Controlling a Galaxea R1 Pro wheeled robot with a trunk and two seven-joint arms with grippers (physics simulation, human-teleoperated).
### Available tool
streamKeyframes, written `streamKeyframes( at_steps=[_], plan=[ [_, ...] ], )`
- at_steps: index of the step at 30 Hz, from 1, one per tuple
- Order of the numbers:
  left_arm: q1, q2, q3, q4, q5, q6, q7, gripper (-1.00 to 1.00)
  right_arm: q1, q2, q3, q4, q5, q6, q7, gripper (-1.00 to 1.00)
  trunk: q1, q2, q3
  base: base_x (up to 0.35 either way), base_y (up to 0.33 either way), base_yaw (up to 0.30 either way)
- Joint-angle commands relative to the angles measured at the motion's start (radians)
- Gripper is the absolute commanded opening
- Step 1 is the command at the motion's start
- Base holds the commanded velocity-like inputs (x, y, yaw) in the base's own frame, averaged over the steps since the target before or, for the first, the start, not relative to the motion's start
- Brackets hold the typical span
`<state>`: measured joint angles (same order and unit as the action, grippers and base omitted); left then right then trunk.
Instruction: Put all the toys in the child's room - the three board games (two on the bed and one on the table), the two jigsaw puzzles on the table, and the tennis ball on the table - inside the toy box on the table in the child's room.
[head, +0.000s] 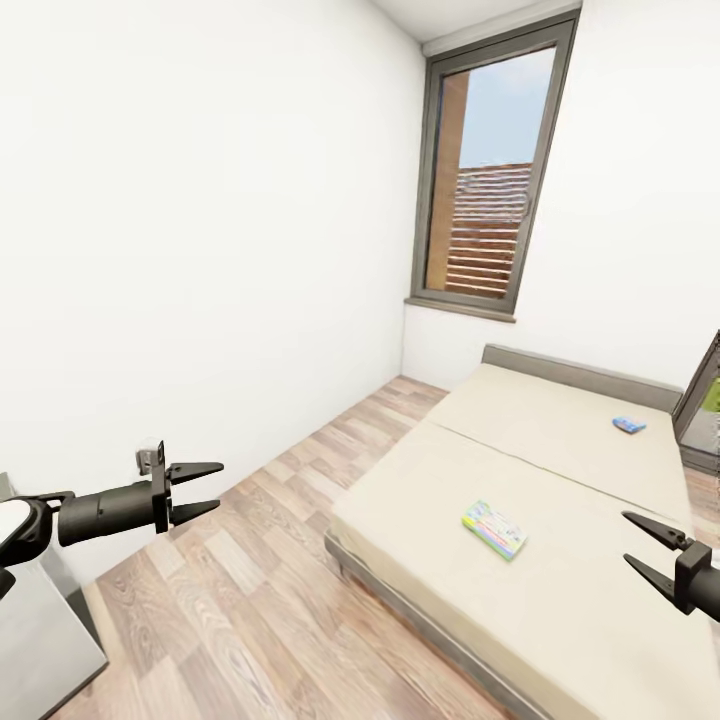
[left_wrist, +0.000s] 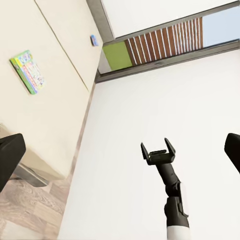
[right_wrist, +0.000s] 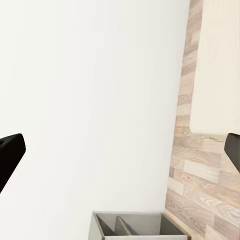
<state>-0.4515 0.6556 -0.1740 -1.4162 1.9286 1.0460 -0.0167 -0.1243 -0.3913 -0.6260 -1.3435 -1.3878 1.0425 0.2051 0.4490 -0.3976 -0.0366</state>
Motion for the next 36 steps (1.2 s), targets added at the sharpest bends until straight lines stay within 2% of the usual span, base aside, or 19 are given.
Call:
streamKeyframes(
  at_steps=[1,18,36],
  plan=[
    [-0.001,0.001,-0.002,0.000,0.001,0.001,-0.002,1.00,-0.001,0.000,-0.001,0.001,0.010,0.005,0.009,1.00,0.001,-0.002,-0.004,0.158,0.129,-0.125],
    [-0.001,0.002,-0.002,0.000,0.001,0.001,-0.002,1.00,-0.004,-0.001,-0.003,0.025,0.010,0.005,0.008,1.00,0.001,-0.002,-0.027,0.049,0.050,-0.128],
    [-0.001,0.002,-0.001,0.000,0.001,0.001,-0.002,1.00,-0.005,-0.001,-0.009,0.032,0.010,0.005,0.010,1.00,0.001,-0.002,-0.048,0.142,0.014,-0.173]
  ],
)
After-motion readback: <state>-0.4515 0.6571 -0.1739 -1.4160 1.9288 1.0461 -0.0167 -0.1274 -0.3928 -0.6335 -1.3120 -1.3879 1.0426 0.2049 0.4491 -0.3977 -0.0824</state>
